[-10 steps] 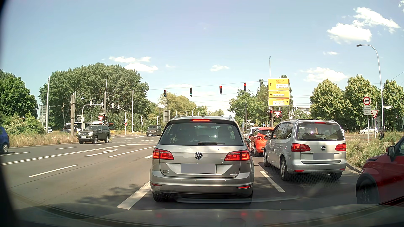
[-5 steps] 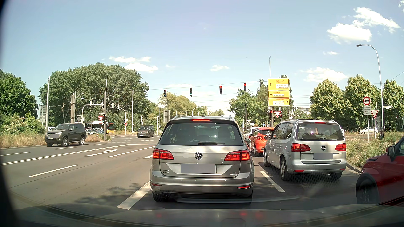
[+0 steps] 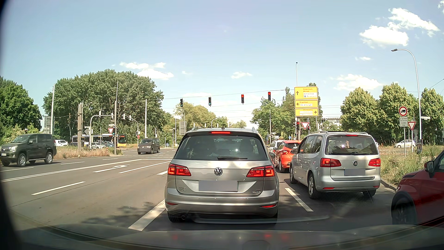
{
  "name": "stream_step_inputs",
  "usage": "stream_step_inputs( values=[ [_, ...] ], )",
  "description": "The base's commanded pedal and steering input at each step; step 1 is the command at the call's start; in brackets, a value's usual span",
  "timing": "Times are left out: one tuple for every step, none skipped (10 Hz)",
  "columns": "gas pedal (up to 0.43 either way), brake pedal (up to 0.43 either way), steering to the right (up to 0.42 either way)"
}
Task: Follow the waypoints while adhering to traffic rules and regulations
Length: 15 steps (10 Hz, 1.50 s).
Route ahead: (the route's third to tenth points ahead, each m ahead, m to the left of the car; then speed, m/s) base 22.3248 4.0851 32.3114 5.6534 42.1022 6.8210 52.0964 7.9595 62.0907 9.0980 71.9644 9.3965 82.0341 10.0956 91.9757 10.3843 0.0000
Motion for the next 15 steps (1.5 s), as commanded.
stream_step_inputs(
  values=[
    [0.000, 0.159, 0.003],
    [0.000, 0.159, 0.003],
    [0.000, 0.159, 0.003],
    [0.000, 0.159, 0.003],
    [0.000, 0.159, 0.003],
    [0.000, 0.159, 0.003],
    [0.000, 0.140, 0.003],
    [0.000, 0.073, 0.003],
    [0.000, 0.037, 0.003],
    [0.000, 0.030, 0.003],
    [0.000, 0.030, 0.003],
    [0.000, 0.030, 0.003],
    [0.000, 0.043, 0.003],
    [0.000, 0.055, 0.003],
    [0.000, 0.073, 0.003]
  ],
)
